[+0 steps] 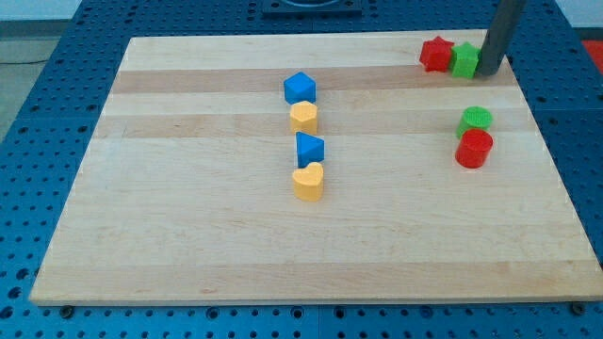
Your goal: Move the green star along with the red star towards the top right
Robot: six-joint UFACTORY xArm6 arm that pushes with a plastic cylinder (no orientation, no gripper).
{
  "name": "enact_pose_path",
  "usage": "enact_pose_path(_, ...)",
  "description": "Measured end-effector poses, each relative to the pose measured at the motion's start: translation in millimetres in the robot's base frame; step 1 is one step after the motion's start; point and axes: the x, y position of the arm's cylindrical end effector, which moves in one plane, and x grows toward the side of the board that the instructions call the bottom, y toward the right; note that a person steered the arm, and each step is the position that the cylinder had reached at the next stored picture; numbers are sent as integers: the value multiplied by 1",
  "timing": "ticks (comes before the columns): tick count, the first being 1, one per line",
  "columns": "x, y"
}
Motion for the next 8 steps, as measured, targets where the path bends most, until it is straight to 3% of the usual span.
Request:
enact_pose_path(5,30,-7)
enact_pose_path(8,24,-28)
